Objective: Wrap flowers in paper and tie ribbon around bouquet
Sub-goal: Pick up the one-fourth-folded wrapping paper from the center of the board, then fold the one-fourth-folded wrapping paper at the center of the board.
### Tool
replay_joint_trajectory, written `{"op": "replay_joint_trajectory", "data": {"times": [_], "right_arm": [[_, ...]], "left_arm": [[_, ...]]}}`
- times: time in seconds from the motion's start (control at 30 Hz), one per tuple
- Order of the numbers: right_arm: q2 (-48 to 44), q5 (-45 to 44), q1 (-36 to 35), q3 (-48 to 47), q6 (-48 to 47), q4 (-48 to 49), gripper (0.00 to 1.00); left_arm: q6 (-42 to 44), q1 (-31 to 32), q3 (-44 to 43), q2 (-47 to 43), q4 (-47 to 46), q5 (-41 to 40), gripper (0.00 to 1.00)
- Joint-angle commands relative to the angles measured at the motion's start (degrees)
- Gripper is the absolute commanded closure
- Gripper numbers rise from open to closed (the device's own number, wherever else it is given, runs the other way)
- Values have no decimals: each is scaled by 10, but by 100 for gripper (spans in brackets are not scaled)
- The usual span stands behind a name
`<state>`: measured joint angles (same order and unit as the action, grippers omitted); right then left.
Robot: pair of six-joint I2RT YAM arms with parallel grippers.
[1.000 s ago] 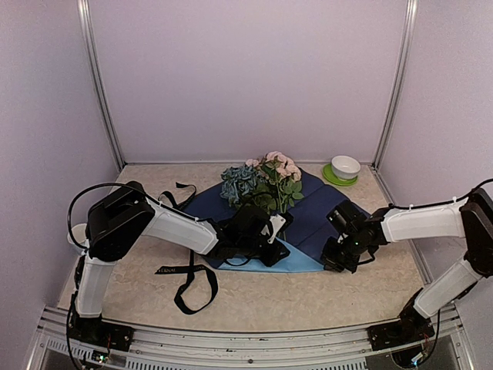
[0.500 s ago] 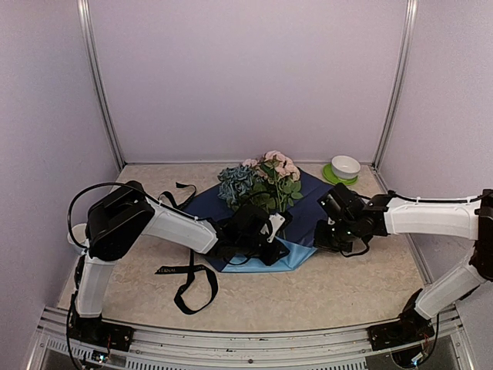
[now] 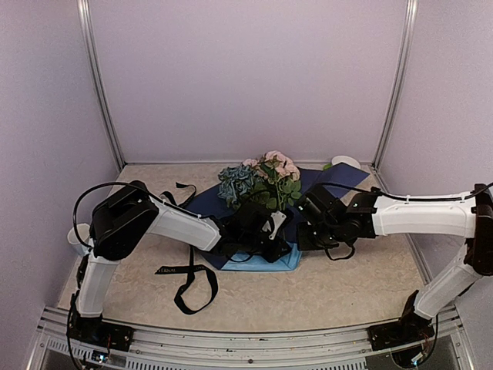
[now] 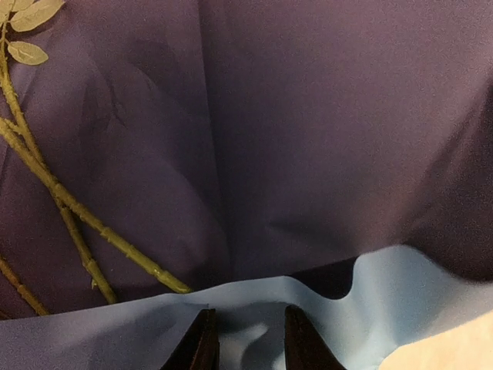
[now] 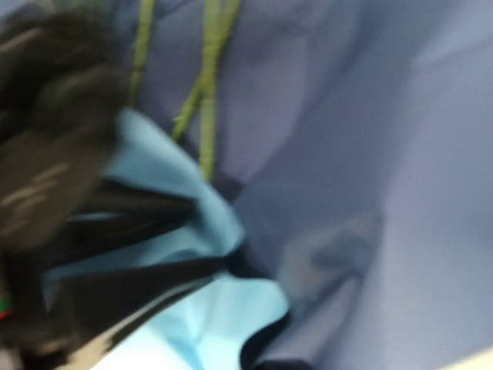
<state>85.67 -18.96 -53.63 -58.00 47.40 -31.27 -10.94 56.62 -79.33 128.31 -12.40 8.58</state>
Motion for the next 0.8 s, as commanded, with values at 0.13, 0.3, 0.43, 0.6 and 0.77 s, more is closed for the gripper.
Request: {"op": "replay_joint_trajectory", "data": {"times": [0.13, 0.3, 0.43, 0.6, 0.77], "right_arm": [[39, -23, -70, -20, -130, 65, 100], [38, -1, -85, 7, -175, 118, 100], [44, -15, -84, 22, -206, 156, 100], [67, -13, -80, 28, -261, 192, 100], [77, -12, -80, 30, -286, 205, 100]], "left_arm": [[-24, -20, 17, 24, 21, 1, 70], [-38, -29, 58, 2, -41, 30, 70], [-56, -34, 110, -32, -127, 60, 69], [-77, -38, 159, -65, -224, 102, 63], [-98, -44, 174, -76, -264, 118, 61]]}}
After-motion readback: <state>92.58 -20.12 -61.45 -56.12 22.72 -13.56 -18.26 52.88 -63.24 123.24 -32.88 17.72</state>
